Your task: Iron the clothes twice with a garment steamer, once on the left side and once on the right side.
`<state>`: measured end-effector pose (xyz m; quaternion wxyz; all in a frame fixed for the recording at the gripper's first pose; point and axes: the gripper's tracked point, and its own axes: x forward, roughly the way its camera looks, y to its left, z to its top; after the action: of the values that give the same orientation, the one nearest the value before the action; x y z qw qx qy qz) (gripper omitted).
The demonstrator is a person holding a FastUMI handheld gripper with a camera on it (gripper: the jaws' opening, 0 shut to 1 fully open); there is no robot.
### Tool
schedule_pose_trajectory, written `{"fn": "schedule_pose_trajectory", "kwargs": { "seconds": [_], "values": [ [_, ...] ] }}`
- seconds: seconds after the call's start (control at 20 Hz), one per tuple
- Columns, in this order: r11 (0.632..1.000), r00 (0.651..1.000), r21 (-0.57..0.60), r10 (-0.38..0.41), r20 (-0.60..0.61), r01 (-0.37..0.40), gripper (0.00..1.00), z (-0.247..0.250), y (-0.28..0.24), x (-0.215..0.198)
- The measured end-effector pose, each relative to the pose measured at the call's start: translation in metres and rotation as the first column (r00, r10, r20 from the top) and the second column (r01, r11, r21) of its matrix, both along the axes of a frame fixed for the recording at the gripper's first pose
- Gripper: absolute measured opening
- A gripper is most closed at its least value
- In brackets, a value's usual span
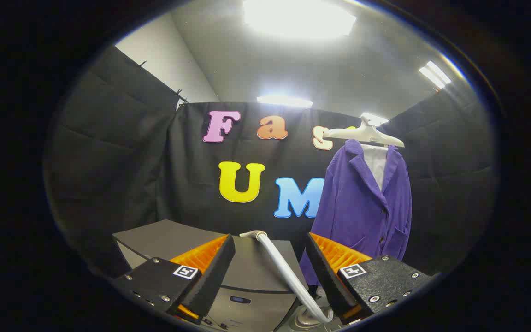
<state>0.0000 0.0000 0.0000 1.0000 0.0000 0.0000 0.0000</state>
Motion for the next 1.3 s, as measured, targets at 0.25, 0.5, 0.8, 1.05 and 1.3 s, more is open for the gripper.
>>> {"fn": "schedule_pose_trajectory", "kwargs": {
  "seconds": [0.25, 0.5, 0.8, 1.05, 1.3],
  "values": [
    [1.000, 1.000, 0.014, 0.027, -0.004, -0.027, 0.95, 0.002, -0.001, -0.007],
    [0.997, 0.998, 0.046, 0.059, -0.002, -0.059, 0.95, 0.008, -0.006, -0.017],
    [0.995, 0.996, 0.055, 0.084, -0.012, -0.083, 0.95, 0.012, -0.027, -0.025],
    [0.988, 0.988, 0.036, 0.152, -0.019, -0.151, 0.95, 0.019, -0.039, -0.044],
    [0.966, 0.966, 0.012, 0.257, -0.035, -0.257, 0.95, 0.021, -0.042, -0.075]
  ]
}}
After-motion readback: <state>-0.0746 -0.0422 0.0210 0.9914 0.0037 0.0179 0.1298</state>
